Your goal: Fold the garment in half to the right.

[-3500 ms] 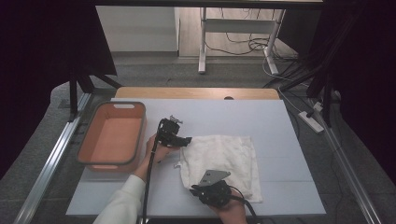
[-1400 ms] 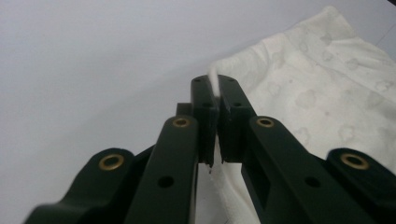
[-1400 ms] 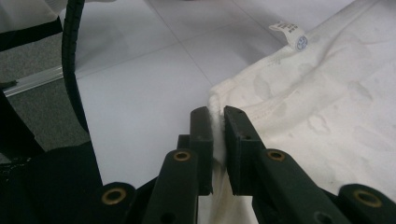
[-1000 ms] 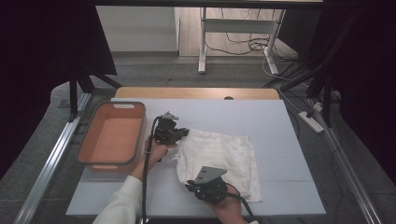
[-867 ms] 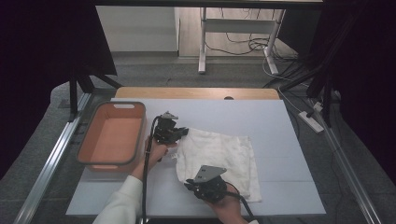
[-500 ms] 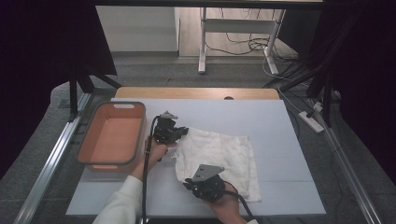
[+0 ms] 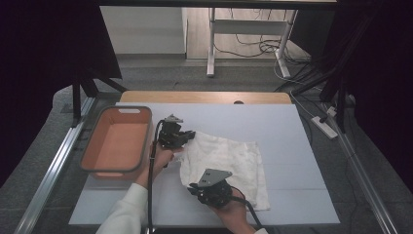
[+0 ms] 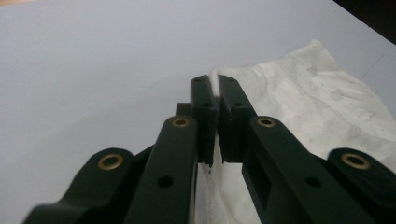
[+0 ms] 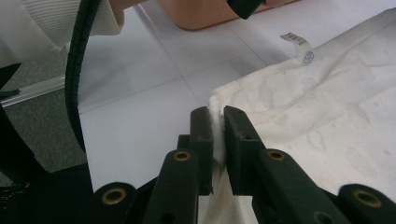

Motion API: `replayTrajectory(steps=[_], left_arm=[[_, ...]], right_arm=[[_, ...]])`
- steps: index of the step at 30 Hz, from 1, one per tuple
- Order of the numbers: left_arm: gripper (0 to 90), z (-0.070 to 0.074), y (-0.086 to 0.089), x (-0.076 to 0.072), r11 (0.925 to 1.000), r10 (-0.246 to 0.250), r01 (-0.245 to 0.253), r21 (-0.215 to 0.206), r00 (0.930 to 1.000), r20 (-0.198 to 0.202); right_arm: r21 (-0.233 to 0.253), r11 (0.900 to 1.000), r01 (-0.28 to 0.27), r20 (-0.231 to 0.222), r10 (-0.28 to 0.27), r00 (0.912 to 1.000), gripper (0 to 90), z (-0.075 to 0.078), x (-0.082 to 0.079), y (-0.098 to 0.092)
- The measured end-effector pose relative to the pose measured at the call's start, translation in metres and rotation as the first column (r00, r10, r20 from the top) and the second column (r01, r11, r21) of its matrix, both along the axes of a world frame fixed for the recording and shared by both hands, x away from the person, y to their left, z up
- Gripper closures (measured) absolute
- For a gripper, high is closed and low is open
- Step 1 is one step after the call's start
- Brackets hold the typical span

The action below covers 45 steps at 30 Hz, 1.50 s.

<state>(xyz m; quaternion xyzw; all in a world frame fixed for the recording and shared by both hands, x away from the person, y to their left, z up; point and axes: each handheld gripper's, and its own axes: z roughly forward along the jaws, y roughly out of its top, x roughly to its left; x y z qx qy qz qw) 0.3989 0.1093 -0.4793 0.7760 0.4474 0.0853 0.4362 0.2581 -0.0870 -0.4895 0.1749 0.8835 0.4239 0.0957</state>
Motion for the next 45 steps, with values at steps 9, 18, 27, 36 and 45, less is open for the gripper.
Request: replayTrajectory(steps=[9, 18, 27, 36, 45], left_arm=[[85.5, 0.002, 0.001, -0.001, 1.0, 0.001, -0.001, -0.005, 1.0, 0.009], [85.4, 0.005, 0.006, 0.0, 0.9997, 0.006, -0.006, -0.023, 0.9999, 0.009], [85.4, 0.007, 0.01, 0.0, 0.9994, 0.007, -0.007, -0.034, 0.9999, 0.012], [85.4, 0.009, 0.014, 0.001, 0.9989, 0.013, -0.012, -0.045, 0.9998, 0.012], [85.4, 0.012, 0.018, 0.0, 0.998, 0.019, -0.018, -0.061, 0.9996, 0.02]], right_arm=[[0.018, 1.0, 0.001, 0.007, -0.001, 1.0, 82.1, 0.004, 0.001, 0.002], [0.03, 1.0, 0.001, 0.011, -0.002, 0.9999, 82.1, 0.007, 0.002, 0.006], [0.037, 0.999, -0.009, 0.012, 0.009, 0.9999, 82.1, 0.009, 0.004, 0.013], [0.062, 0.998, -0.012, 0.02, 0.011, 0.9997, 82.1, 0.015, 0.009, 0.016], [0.08, 0.996, -0.027, 0.025, 0.025, 0.9994, 82.2, 0.019, 0.01, 0.022]])
